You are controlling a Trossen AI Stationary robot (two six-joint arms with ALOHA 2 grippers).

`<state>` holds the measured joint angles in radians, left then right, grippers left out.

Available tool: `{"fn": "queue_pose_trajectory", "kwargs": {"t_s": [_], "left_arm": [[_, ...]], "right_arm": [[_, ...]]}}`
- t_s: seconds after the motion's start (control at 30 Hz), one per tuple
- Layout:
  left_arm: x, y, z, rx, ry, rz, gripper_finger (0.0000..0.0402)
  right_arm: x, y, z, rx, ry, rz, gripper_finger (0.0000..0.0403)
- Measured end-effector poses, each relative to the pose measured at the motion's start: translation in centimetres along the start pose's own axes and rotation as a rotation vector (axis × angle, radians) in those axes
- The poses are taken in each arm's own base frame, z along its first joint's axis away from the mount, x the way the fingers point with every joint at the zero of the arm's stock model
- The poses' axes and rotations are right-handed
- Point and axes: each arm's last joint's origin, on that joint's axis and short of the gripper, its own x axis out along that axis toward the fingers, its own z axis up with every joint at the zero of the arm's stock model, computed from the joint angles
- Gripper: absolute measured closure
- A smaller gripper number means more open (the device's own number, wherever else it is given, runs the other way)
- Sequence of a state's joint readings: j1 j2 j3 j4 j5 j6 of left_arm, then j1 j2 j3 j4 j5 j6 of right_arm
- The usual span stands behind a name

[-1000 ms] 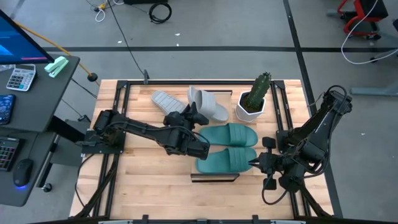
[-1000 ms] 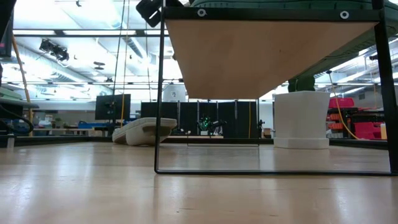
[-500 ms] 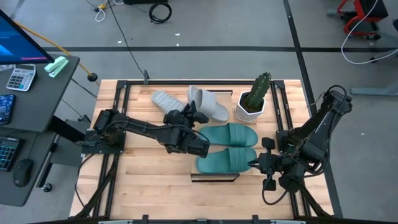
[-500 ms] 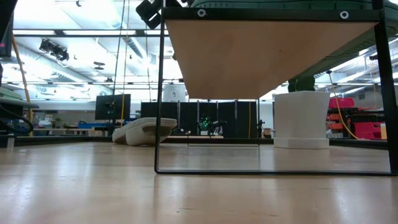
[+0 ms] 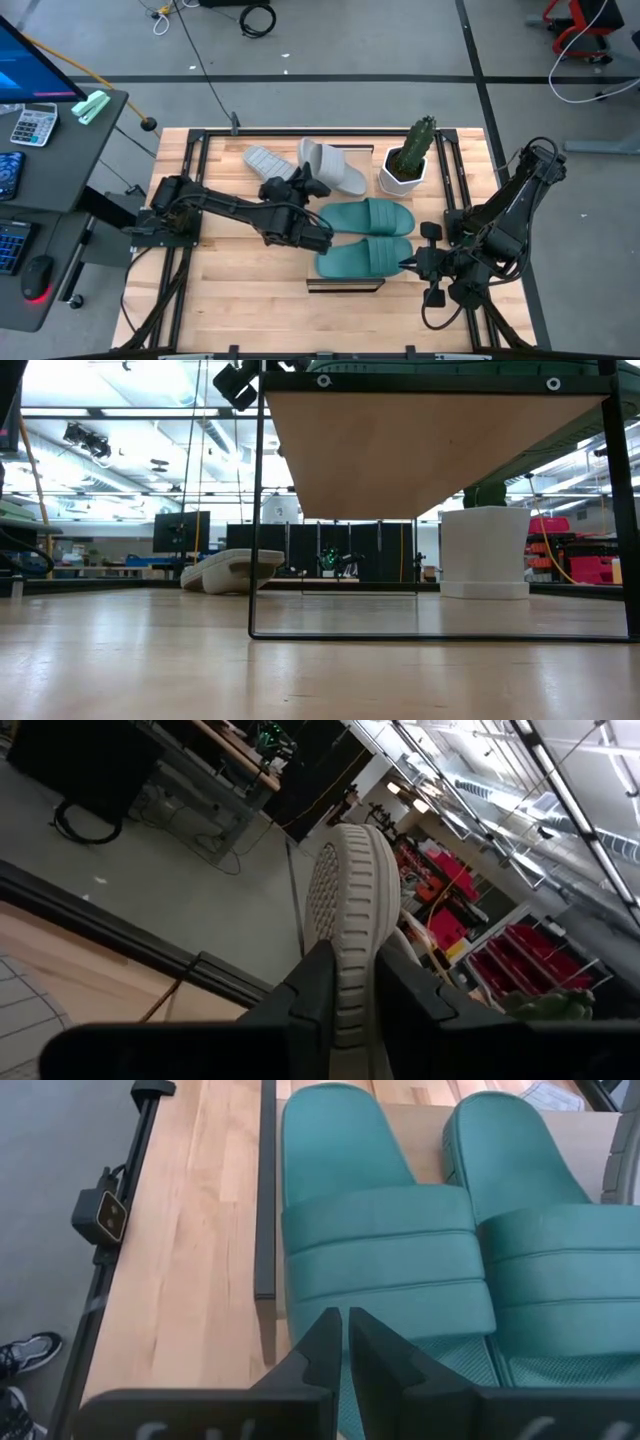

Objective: Pick and place slides into the shelf
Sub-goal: Put the bottom gray slide on the shelf

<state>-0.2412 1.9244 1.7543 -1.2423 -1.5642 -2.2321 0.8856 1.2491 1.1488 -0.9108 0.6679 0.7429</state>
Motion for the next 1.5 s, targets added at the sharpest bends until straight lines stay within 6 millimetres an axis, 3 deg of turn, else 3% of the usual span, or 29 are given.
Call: {"fn": "queue_pose_trajectory", "kwargs": {"t_s": [0.37, 0.93, 1.37, 1.5], "left_arm": [[0.1, 3.1, -2.9, -0.08, -0.006, -0.004, 0.0332], [-0.2, 6.1, -4.0, 0.036, -0.001, -0.008, 0.0321], [-0.1, 9.1, -4.9, 0.148, 0.041, 0.033, 0.026], [-0.7, 9.1, -5.1, 0.134, 0.066, 0.035, 0.0242]], "right_arm": [[0.0, 0.0, 0.0, -0.002, 0.01, 0.011, 0.0373], [0.0, 0.1, -0.1, -0.003, 0.018, 0.02, 0.0373], [0.1, 0.0, 0.0, 0.004, 0.016, 0.017, 0.0373], [0.3, -0.2, 0.2, 0.007, 0.017, 0.009, 0.0373]]}}
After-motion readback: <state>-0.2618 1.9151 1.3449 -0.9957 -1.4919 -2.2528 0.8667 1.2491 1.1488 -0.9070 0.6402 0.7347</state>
